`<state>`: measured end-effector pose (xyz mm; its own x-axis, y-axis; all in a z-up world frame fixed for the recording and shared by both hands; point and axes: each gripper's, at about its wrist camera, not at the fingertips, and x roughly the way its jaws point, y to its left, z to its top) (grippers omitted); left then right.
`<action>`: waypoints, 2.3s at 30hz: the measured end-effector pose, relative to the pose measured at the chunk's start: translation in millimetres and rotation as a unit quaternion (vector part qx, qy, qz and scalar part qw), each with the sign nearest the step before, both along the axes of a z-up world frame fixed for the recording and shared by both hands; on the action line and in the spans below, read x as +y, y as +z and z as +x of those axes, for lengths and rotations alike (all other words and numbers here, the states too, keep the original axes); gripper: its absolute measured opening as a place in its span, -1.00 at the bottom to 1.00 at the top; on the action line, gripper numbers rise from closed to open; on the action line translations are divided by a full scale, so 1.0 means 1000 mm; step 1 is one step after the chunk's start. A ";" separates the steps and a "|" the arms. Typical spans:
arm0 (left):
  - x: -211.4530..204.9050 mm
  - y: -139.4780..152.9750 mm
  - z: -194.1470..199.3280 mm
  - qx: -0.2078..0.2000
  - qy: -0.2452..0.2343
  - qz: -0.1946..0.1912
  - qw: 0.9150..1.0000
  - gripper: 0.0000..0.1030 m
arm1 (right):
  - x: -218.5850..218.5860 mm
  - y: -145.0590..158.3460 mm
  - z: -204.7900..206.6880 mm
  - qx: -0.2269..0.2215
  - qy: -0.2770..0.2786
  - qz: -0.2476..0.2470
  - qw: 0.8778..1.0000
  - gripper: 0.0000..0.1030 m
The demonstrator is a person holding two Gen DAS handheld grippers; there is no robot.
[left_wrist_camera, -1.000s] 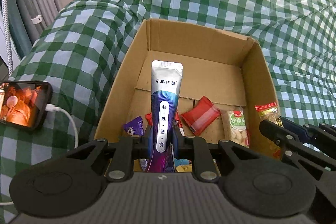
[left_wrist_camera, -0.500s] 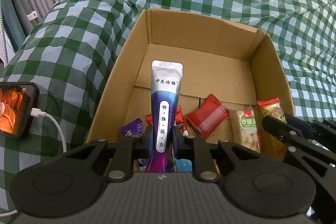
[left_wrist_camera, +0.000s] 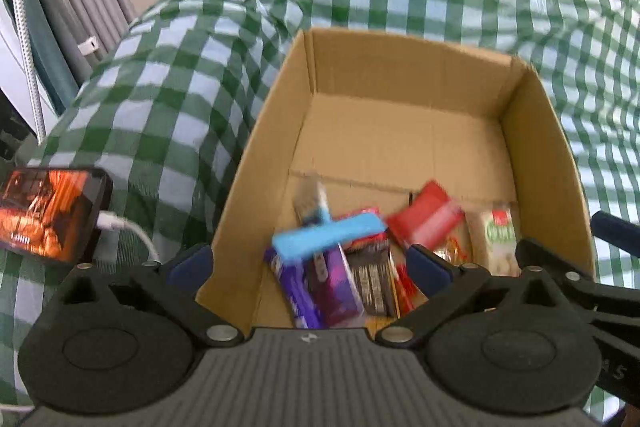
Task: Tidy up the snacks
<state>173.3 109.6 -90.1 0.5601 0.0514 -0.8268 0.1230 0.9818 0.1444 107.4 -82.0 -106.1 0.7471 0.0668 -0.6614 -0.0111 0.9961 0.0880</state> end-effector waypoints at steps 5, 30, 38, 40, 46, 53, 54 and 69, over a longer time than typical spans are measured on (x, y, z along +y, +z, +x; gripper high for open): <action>0.001 0.010 -0.031 0.007 -0.002 -0.008 1.000 0.99 | 0.006 0.009 -0.032 0.003 -0.009 0.006 1.000 0.67; 0.018 0.089 -0.188 -0.051 -0.021 0.005 0.998 0.99 | 0.025 0.084 -0.191 -0.068 -0.015 -0.001 0.998 0.86; 0.018 0.095 -0.213 -0.056 -0.020 -0.003 0.998 0.99 | 0.029 0.091 -0.222 -0.083 -0.018 -0.011 0.996 0.87; 0.018 0.095 -0.218 -0.058 -0.017 -0.004 0.998 0.99 | 0.031 0.092 -0.227 -0.085 -0.018 -0.013 0.996 0.88; 0.014 0.097 -0.230 -0.075 -0.020 0.020 0.997 0.99 | 0.033 0.094 -0.238 -0.092 -0.021 -0.018 0.995 0.90; 0.018 0.096 -0.232 -0.074 -0.017 0.025 0.997 0.99 | 0.032 0.095 -0.244 -0.100 -0.026 -0.022 0.994 0.94; 0.018 0.095 -0.232 -0.073 -0.018 0.027 0.997 0.99 | 0.032 0.095 -0.244 -0.100 -0.026 -0.022 0.994 0.94; 0.020 0.091 -0.229 -0.064 -0.020 0.015 0.998 0.99 | 0.032 0.093 -0.242 -0.102 -0.034 -0.026 0.994 0.99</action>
